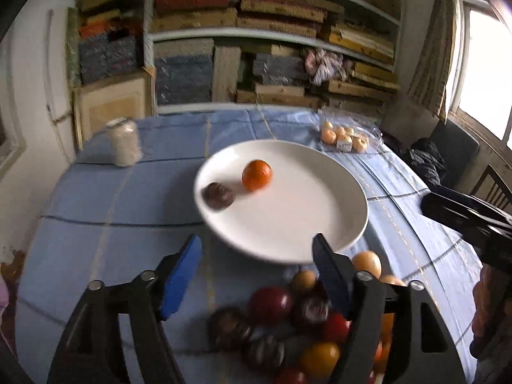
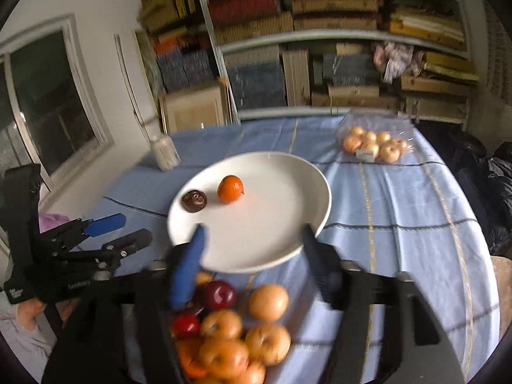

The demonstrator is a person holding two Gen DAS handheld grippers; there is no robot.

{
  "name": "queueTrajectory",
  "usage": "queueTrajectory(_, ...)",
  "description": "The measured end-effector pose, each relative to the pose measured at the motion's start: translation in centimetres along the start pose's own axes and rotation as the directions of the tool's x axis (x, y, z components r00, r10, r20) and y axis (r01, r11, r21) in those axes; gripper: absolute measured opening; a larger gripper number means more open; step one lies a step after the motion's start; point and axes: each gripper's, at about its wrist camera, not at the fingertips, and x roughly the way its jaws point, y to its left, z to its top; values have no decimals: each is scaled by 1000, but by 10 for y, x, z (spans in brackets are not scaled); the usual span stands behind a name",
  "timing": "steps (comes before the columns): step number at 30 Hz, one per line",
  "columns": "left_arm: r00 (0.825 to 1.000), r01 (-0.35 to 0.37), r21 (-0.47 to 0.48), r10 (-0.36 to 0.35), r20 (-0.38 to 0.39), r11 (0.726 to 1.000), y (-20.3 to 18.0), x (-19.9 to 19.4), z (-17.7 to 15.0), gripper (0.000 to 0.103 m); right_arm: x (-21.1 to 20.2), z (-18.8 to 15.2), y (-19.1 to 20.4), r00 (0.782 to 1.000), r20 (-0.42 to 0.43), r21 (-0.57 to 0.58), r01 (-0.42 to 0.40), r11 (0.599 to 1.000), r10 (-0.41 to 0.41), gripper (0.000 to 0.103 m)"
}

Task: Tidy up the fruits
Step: 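Carry both fruits over the white plate and open both tools to release them, then grasp a second dark brown fruit from the pile with the left tool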

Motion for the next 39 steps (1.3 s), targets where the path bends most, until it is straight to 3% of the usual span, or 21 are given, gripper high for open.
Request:
queueTrajectory(1, 1000, -6, -6, 6, 14, 1000, 2, -10, -9, 80, -10, -14, 2, 1000, 26, -2, -5, 1000, 5, 85)
queueTrajectory(6, 999, -9, -46, 10, 36, 999, 9, -32, -62, 83, -25, -74, -4, 998, 59, 14, -2, 1000, 1, 87)
queueTrajectory(7, 999, -11, -57, 13, 39, 998, 12, -31, -71, 83, -26, -81, -8, 999, 36, 31, 21, 999, -22, 87)
queueTrajectory(10, 999, -38, -74, 40, 18, 997, 19, -24, -89, 83, -37, -81, -23, 996, 84, 108, -28, 994, 19, 93)
queueTrajectory(14, 996, -81, -74, 82, 17, 994, 26, -19, -86, 83, -36, -81, -41, 996, 87, 195, -43, 980, 27, 95)
queueTrajectory(19, 986, -163, 42, 164, -19, 986, 16, 7, -74, 83, -34, -83, -41, 997, 71, 194, -38, 980, 25, 95)
queueTrajectory(23, 988, -128, 75, 134, -81, 989, 14, 25, -72, 83, -32, -82, -39, 998, 59, 188, -35, 982, 25, 96)
queueTrajectory(27, 988, -70, 15, 72, -134, 997, 28, 38, -69, 84, -27, -82, -37, 999, 39, 185, -34, 982, 27, 96)
queueTrajectory(32, 981, -65, -105, 44, -190, 992, 61, 49, -67, 83, -24, -84, -36, 999, 26, 179, -30, 983, 26, 96)
queueTrajectory(34, 969, -140, -32, 131, -208, 990, 57, 49, -68, 80, -24, -83, -36, 999, 24, 180, -30, 983, 26, 96)
queueTrajectory(35, 967, -143, -12, 137, -214, 990, 54, 51, -68, 78, -23, -83, -36, 999, 21, 178, -30, 984, 26, 96)
queueTrajectory(39, 974, -95, 75, 108, -197, 993, 36, 48, -69, 52, -22, -84, -33, 1000, 15, 160, -23, 987, 21, 96)
